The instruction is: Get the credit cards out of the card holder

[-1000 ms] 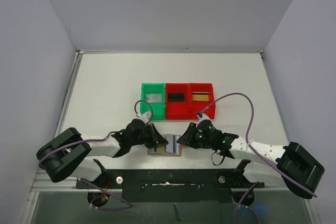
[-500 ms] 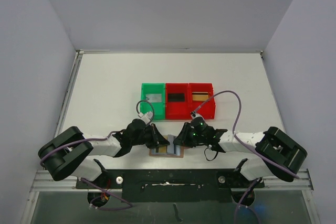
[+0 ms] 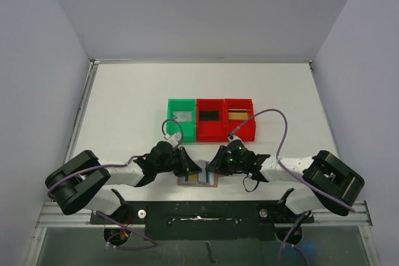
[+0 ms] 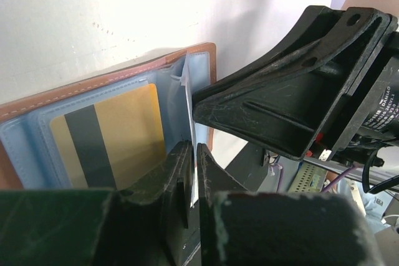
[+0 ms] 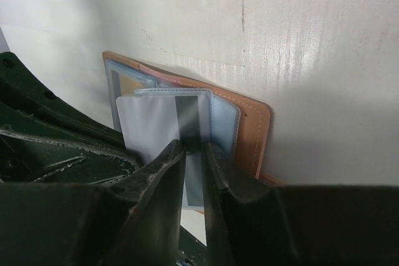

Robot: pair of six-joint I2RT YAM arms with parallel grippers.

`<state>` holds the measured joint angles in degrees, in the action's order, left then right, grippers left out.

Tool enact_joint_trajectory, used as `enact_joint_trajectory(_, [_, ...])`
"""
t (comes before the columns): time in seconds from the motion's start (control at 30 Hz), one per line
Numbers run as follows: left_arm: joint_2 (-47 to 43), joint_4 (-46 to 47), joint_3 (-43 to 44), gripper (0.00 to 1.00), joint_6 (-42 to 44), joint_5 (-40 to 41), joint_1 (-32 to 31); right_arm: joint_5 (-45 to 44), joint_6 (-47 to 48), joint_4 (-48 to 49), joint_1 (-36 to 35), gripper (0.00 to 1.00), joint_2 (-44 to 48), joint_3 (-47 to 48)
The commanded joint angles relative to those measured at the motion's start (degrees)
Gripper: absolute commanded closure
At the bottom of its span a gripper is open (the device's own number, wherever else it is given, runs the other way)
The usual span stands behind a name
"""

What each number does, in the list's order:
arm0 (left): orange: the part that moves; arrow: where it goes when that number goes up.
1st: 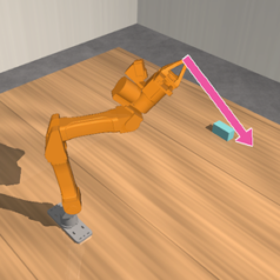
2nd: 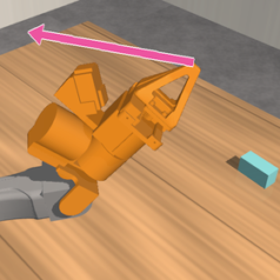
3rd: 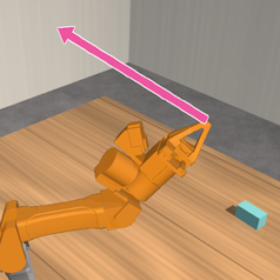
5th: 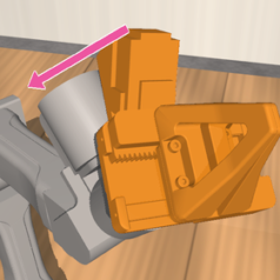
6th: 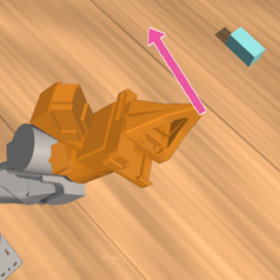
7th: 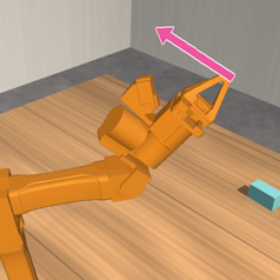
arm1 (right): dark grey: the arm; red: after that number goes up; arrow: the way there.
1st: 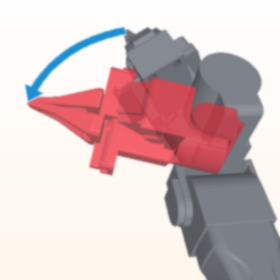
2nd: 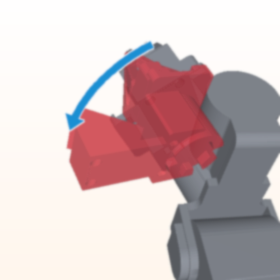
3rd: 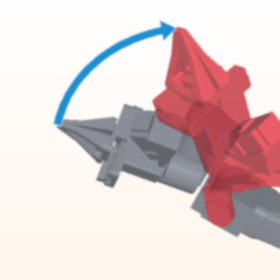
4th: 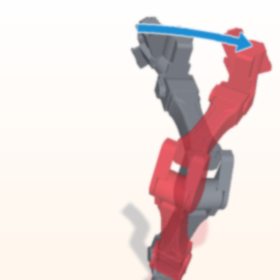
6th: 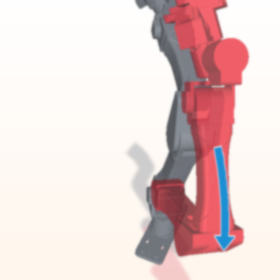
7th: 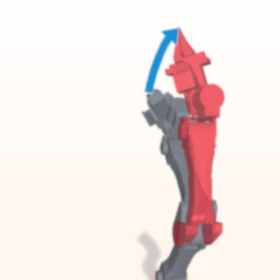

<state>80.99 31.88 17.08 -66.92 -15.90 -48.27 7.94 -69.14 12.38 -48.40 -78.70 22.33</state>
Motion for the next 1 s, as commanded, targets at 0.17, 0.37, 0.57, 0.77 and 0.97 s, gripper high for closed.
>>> enact_joint_trajectory(0.17, [-3.31, 3.85, 0.31, 1.0, -0.76, -0.73, 0.18, -1.59, -0.1, -2.72, -0.29, 0.81, -1.29, -1.67])
enact_joint_trajectory(0.37, [-5.31, 0.6, 0.17, 1.0, -0.2, -0.03, 0.88, -1.77, -0.05, -2.92, -0.19, 0.81, -1.37, -1.76])
enact_joint_trajectory(0.57, [-7.12, -1.13, -0.49, 1.0, 0.37, -0.14, 1.43, -1.61, 0.23, -3.05, 0.05, 0.82, -1.74, -1.59])
enact_joint_trajectory(0.77, [-9.94, -5.74, -0.24, 1.0, 1.49, 1.54, 1.99, -1.59, 1.18, -4.12, 0.27, 0.82, -0.88, -0.73])
enact_joint_trajectory(0.97, [-9.27, -7.54, 0.88, 1.0, 3.06, 0.72, 2.22, -1.84, 5.38, -7.61, 0.32, 0.78, 4.45, 3.35])
